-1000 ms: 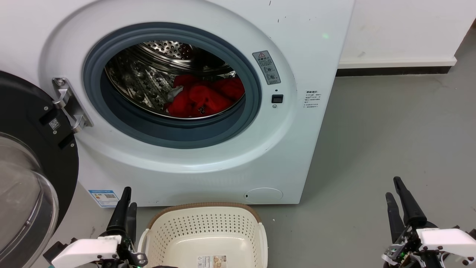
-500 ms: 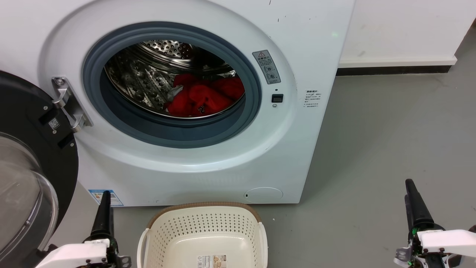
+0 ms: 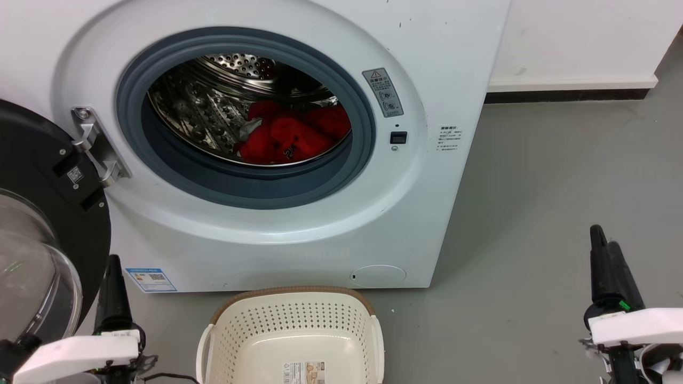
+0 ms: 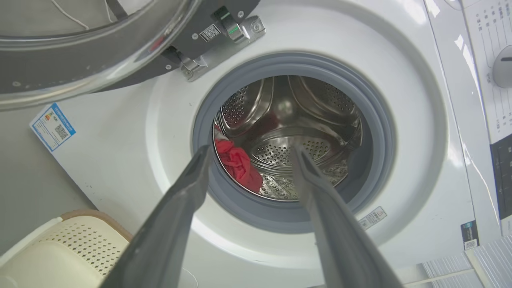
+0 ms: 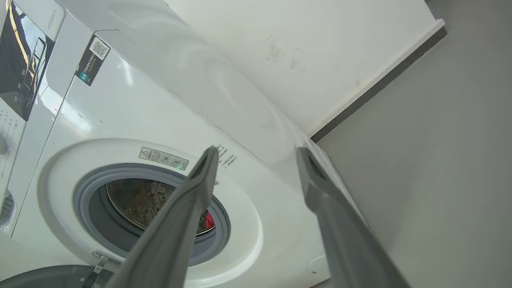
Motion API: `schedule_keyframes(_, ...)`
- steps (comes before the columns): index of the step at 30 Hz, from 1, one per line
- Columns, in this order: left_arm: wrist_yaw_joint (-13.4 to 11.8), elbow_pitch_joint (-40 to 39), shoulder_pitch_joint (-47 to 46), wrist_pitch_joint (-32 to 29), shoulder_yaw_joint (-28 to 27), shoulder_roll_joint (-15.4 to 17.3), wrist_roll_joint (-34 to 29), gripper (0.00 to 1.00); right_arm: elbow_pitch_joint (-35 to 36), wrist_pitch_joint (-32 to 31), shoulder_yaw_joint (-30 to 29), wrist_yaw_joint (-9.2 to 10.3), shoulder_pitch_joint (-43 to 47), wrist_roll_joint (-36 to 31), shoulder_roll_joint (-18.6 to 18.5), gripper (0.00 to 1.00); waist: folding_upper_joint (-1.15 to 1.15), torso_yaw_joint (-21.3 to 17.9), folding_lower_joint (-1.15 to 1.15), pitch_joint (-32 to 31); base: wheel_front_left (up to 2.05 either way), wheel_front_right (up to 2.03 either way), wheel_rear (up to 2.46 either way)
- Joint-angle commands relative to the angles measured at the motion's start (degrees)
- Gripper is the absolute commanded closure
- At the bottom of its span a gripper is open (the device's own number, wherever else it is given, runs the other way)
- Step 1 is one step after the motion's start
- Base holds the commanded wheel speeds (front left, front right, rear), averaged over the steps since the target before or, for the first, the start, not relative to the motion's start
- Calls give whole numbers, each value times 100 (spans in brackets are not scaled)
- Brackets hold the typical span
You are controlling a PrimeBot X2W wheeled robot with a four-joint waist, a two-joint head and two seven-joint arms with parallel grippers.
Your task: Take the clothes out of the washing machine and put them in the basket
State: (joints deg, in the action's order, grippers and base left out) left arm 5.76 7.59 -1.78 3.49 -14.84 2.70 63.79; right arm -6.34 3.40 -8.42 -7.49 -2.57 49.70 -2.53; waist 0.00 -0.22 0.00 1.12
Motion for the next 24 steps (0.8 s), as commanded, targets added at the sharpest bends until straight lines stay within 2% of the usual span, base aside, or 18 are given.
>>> schedule_keyframes(1, -63, -212, -136, 48, 16, 13, -247, 0, 190, 56, 12, 0, -149, -302, -28, 0, 0, -1, 0, 5, 0, 0, 0)
schedule_keyframes(9, -422, -963, 14, 199, 494, 15, -1413, 0, 579, 206, 143, 0, -88, -1478, -31, 0, 0, -6, 0, 35, 0, 0, 0)
schedule_keyframes(18, -401, -1141, 226, 354, 936, 17, -2290, 0, 675, 360, 311, 0, -11, -2586, -34, 0, 0, -25, 0, 15, 0, 0, 0)
schedule_keyframes(24, -631, -1337, 250, 451, 1034, 17, -2882, 0, 780, 458, 373, 0, 6, -3158, -36, 0, 0, -43, 0, 26, 0, 0, 0)
